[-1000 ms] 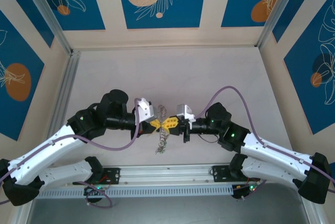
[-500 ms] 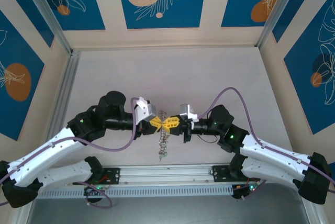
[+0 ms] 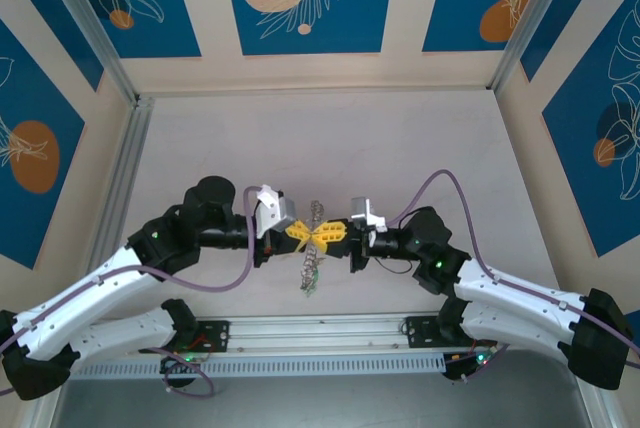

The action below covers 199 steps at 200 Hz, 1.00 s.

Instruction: Put the keys on the keyring

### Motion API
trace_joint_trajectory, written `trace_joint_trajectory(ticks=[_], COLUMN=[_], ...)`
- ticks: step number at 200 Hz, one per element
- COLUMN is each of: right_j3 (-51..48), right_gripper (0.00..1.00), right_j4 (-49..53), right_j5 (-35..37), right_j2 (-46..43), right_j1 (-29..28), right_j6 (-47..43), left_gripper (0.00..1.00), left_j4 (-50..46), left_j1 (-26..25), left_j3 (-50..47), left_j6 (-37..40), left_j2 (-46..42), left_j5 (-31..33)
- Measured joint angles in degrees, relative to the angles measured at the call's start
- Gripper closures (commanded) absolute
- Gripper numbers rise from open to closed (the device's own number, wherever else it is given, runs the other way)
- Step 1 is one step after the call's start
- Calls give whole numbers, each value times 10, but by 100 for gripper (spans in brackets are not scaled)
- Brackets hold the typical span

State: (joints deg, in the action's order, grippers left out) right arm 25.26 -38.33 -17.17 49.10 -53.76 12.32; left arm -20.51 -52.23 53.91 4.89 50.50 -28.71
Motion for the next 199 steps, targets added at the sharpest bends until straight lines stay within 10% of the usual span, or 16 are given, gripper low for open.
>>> trace_joint_trajectory(ticks=[43,76,91,150,199], right_j3=[0,29,37,39,67], right_gripper=[99,44,34,30,34], right_j4=[-10,64,105,278,438], right_j5=[-6,5,21,160,230], right_j2=[2,-3,-19,-130,-8], right_j1=[0,-9,-13,29,108], right_j6=[1,-12,-17,3,95], left_gripper=[100,100,100,100,100], left_j4=[19,12,12,-17,-46], left_j1=[0,8,18,70,114], left_j3=[-10,-9,-7,-10,-18], left_j6=[-1,2,2,3,-14], left_j2=[-10,-5,4,15,-6], left_j5=[-9,9,18,18,36])
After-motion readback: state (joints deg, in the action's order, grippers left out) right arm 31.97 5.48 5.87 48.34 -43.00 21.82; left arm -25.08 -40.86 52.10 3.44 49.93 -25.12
